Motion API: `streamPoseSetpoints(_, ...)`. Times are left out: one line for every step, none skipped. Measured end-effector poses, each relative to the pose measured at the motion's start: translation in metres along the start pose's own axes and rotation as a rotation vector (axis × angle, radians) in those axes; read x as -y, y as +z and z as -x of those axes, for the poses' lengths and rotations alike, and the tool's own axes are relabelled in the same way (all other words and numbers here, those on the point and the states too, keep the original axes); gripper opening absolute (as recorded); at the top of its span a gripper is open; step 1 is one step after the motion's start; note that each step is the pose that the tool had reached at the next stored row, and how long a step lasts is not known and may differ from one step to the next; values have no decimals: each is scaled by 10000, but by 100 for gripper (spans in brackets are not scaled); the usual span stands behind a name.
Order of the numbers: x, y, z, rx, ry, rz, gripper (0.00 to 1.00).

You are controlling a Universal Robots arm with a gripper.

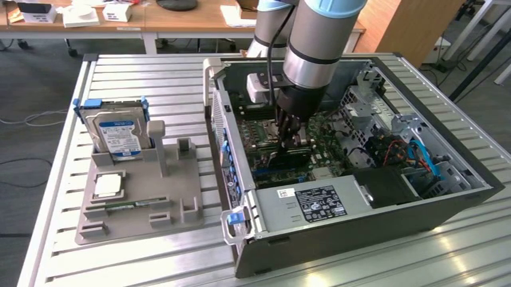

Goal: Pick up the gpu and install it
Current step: 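Press down on the gpu until it lock into place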

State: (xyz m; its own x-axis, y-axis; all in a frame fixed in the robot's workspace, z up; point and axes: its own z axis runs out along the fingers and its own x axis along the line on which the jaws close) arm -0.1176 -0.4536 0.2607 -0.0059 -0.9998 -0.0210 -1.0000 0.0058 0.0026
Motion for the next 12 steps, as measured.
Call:
streamPoseSetpoints(0, 0, 0, 0, 0, 0, 11)
streamPoseSetpoints(0, 0, 0, 0, 0, 0, 11)
streamPoseSetpoints(0, 1, 0, 0, 0, 0, 11)
streamPoseSetpoints(0, 1, 0, 1, 0, 0, 11)
streamPoseSetpoints(0, 1, 0, 0, 0, 0, 11)
streamPoseSetpoints(0, 1, 0, 0, 0, 0, 11)
streamPoseSetpoints(0, 1, 0, 0, 0, 0, 11)
streamPoseSetpoints(0, 1, 0, 0, 0, 0, 11)
streamPoseSetpoints(0, 1, 0, 1, 0, 0, 11)
streamPoseSetpoints(0, -2, 1, 6, 0, -2, 11)
streamPoseSetpoints(0, -8, 2, 14, 0, -6, 11)
streamPoseSetpoints(0, -13, 2, 17, 0, -8, 11)
